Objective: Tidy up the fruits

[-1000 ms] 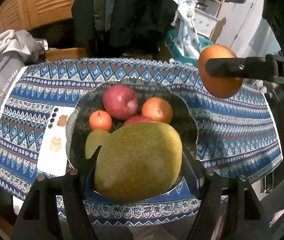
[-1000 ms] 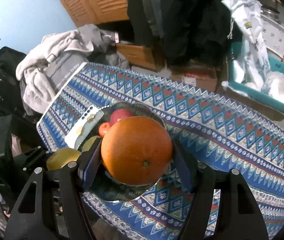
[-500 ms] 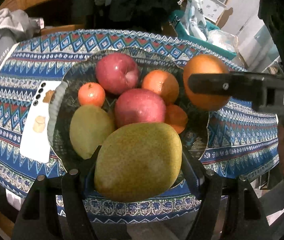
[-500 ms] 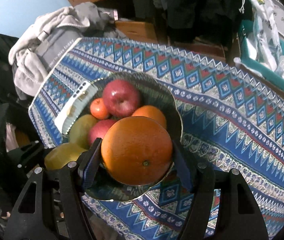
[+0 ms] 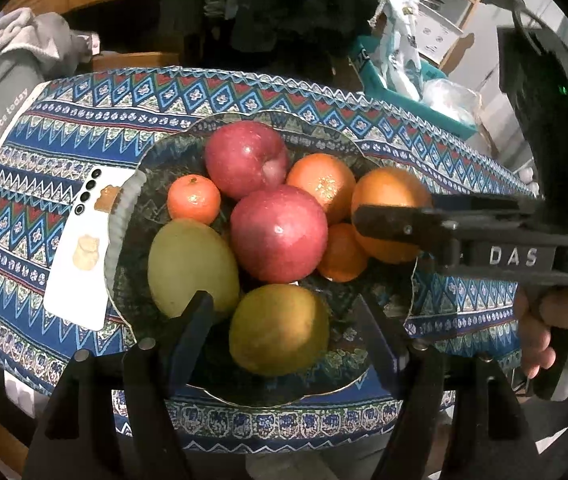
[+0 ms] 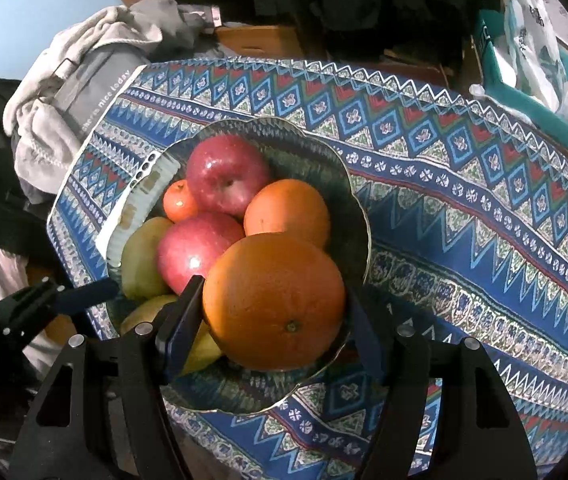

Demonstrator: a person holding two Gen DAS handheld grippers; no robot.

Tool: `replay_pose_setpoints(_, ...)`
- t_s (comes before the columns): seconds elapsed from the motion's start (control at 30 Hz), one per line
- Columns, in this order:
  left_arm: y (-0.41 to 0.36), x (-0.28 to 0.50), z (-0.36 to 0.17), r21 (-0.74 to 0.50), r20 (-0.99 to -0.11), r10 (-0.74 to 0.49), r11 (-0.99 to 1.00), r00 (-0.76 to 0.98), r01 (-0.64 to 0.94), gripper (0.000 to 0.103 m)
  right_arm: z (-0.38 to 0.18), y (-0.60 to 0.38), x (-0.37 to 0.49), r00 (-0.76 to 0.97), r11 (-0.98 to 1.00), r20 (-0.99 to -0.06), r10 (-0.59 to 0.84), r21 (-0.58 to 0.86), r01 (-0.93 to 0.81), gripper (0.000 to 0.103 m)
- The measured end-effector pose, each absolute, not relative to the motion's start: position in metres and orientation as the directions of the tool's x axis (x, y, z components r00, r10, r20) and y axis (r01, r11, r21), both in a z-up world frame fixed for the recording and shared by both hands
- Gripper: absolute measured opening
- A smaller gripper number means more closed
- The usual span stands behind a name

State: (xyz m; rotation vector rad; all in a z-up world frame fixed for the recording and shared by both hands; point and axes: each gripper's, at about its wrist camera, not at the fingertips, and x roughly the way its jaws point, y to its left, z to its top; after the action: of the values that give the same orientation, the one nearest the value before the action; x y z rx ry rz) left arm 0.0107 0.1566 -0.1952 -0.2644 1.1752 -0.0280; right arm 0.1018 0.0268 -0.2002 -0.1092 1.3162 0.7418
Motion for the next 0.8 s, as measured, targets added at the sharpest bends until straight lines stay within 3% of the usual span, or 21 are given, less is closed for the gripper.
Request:
replay_pose_setpoints(0.3, 0.168, 0.01, -0.18, -0.223, -0.891, -0.139, 0.963, 0.432, -0.149, 0.076, -0.184, 0.022, 0.103, 0.071, 0.76, -0.875, 0.48, 0.373, -0.533, 0.072)
replay_pose_setpoints(0.8, 0.173, 0.001, -0.132, -0.208, -0.841, -0.081, 0.961, 0.535, -0.181, 0.081, -0.102, -0.003, 0.095, 0.244, 0.774, -0.826, 0.508, 0.313, -0.551, 0.073)
